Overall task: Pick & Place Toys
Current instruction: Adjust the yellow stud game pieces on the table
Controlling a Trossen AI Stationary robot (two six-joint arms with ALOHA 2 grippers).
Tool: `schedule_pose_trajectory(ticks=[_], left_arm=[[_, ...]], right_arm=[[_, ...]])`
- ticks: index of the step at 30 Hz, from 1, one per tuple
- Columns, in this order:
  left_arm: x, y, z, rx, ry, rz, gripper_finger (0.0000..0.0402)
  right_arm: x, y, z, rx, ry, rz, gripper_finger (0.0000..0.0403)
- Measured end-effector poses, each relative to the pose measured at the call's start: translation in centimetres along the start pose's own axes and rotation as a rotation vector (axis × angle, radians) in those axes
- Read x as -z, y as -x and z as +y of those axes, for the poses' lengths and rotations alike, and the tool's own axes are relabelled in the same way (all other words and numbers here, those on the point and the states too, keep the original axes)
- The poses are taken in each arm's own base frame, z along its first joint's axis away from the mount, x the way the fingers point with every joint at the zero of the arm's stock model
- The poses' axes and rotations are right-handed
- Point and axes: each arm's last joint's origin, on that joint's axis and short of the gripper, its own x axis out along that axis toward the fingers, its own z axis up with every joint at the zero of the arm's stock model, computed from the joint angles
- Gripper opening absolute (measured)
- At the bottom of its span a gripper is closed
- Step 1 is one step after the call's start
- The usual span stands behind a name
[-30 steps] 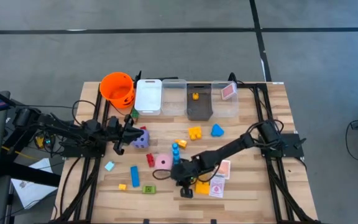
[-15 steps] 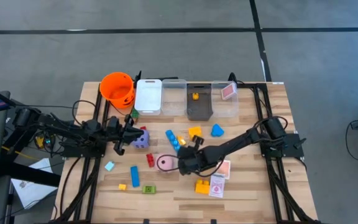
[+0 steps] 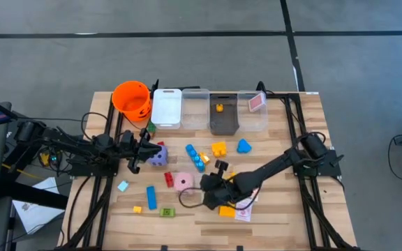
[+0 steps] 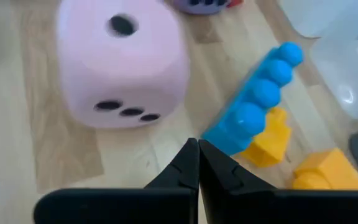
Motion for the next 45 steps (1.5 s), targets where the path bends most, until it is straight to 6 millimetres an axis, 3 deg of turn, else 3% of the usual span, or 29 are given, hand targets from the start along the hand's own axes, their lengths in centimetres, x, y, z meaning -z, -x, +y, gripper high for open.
schedule_pose_trajectory(ticks=[7,15,19,24,28,32,37,45], left_arm=[[0.0,0.0,0.0,-0.001,0.000,0.002,0.0029],[0.0,0.0,0.0,-0.001,0.000,0.003,0.0029],[0.0,0.0,0.0,-0.001,0.000,0.003,0.0029],[0.0,0.0,0.0,-0.001,0.000,0.003,0.0029],[0.0,0.0,0.0,-0.001,0.000,0.003,0.0029],[0.0,0.0,0.0,-0.001,0.000,0.003,0.0029],[0.1,0.0,0.0,-0.003,-0.001,0.010,0.0029],[0.1,0.0,0.0,-0.002,-0.001,0.010,0.0029]], right_arm=[[-0.1,-1.3,-1.0,-0.040,-0.073,0.069,0.0000],[1.1,0.2,0.5,-0.319,-0.046,0.268,0.0000],[2.3,0.7,0.2,-0.226,-0.031,0.346,0.0000],[3.4,0.5,-2.3,0.053,-0.115,0.445,0.0000],[3.7,0.8,-2.3,0.069,-0.082,0.455,0.0000],[3.5,2.7,-0.9,-0.049,-0.002,0.423,0.0000],[2.6,6.1,0.1,-0.177,-0.020,0.323,0.0000],[1.3,11.1,3.1,-0.623,0.030,0.178,0.0000]])
